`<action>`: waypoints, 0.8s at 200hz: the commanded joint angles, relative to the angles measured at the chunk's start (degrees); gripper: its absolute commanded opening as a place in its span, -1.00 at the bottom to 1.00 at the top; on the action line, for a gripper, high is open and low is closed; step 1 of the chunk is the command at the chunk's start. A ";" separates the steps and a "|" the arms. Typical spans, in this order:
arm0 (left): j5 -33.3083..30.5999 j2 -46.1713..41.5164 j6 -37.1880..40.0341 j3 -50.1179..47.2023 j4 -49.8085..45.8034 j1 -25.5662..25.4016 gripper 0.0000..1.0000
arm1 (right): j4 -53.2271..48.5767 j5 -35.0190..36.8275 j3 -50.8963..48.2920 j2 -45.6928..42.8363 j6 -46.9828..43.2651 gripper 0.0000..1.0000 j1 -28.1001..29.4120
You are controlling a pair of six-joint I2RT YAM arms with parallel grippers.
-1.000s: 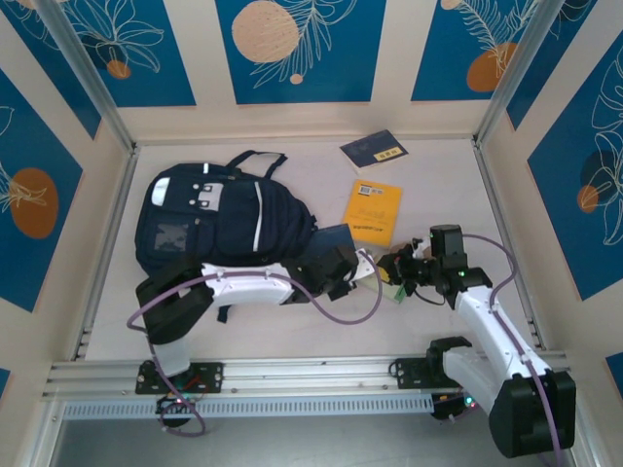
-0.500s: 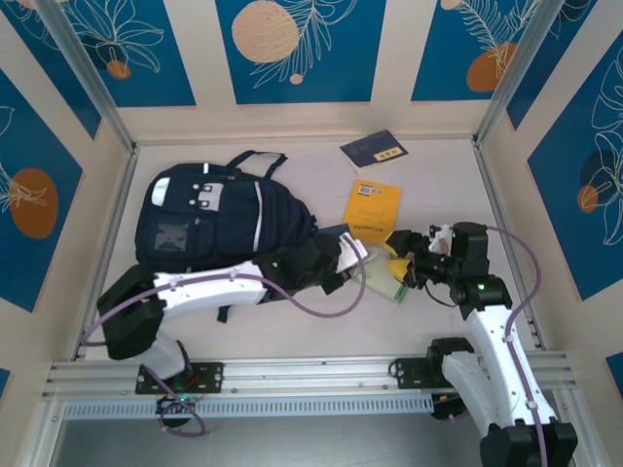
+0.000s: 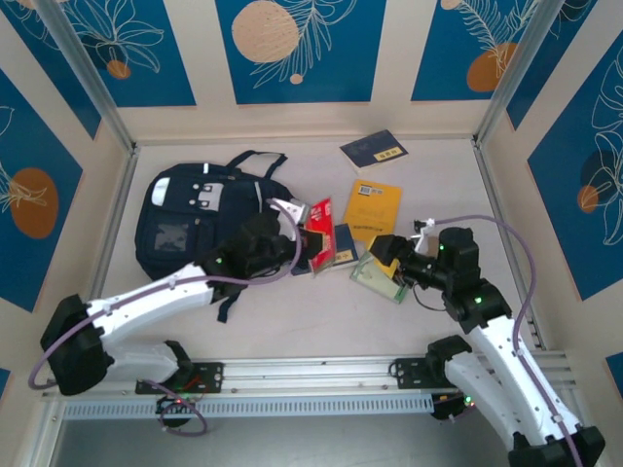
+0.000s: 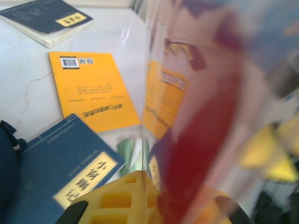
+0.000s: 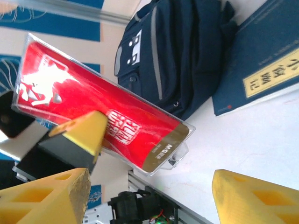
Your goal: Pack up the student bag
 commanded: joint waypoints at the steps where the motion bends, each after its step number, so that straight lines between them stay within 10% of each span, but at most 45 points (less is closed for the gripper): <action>1: -1.75 -5.05 -17.78 -5.63 13.36 2.02 -0.90 | 10.10 9.79 -4.56 -2.22 1.13 0.43 6.87; 89: -5.24 -12.58 -34.15 -12.97 21.38 2.88 -0.85 | 45.39 26.15 -14.04 6.25 13.88 0.80 22.21; 160: -5.63 -13.11 -35.00 -12.80 19.42 2.88 -0.75 | 60.37 24.12 -11.90 17.15 16.00 0.38 24.78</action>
